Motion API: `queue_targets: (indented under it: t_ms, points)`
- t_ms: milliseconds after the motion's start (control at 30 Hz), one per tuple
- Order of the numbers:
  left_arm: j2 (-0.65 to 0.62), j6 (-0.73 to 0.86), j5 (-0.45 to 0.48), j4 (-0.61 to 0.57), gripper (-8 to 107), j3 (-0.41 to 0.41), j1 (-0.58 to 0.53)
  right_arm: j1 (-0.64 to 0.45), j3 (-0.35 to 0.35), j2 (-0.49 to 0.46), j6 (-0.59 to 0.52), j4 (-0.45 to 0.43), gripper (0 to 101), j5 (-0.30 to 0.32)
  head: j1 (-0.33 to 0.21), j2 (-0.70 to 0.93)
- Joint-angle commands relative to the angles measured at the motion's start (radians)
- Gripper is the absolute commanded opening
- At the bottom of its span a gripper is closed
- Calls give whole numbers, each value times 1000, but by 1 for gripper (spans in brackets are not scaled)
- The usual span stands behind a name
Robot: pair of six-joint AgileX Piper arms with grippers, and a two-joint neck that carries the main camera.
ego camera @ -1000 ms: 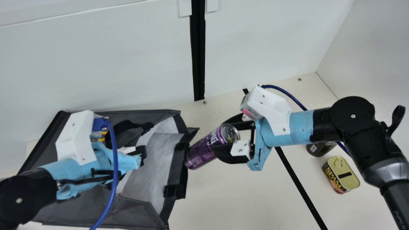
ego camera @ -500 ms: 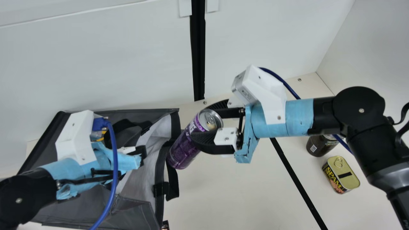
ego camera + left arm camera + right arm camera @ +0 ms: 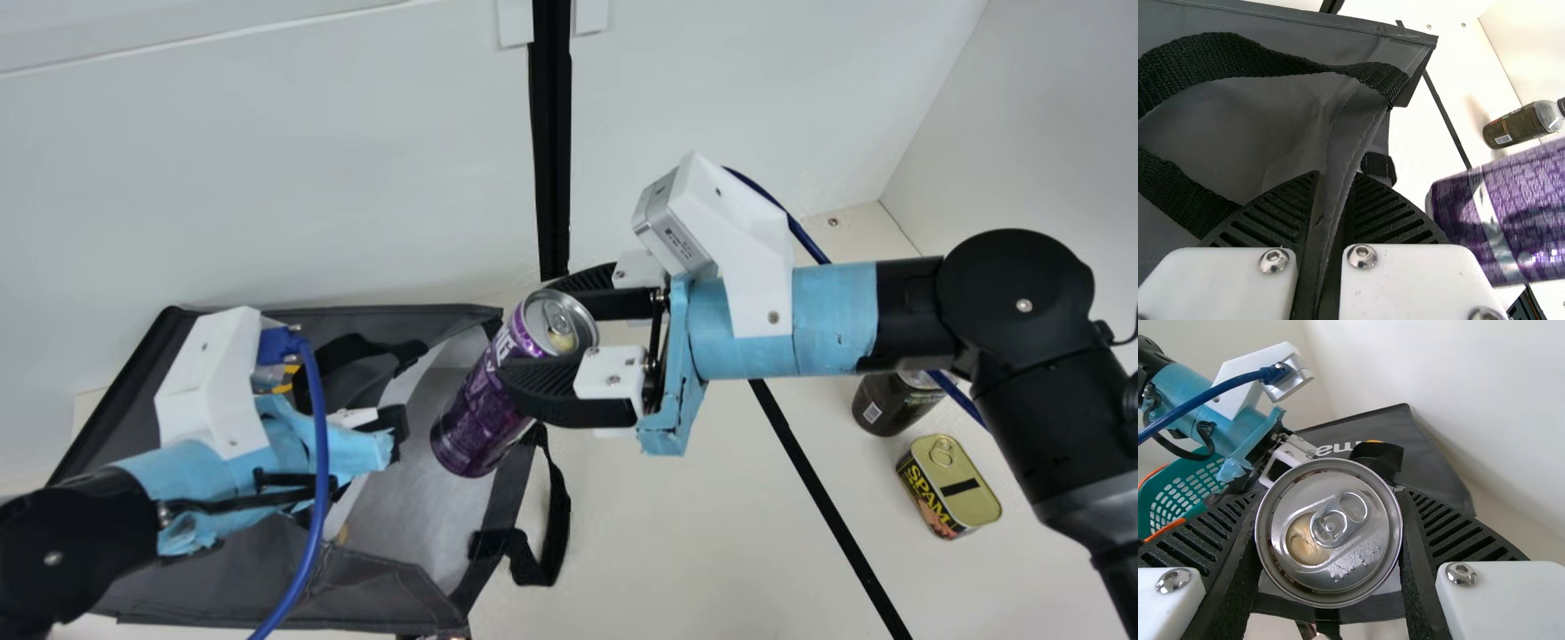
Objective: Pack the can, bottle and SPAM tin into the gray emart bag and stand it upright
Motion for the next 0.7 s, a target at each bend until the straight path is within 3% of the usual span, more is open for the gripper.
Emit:
queue_targets:
  t_ms: [0,667]
  points:
    - [0,0,0,0,-8,0,0,5,6,-1,4,-3,0,-1,-21,-2]
    - [0,0,0,0,-8,0,0,31,105,15,-47,-8,0,-1,-21,-2]
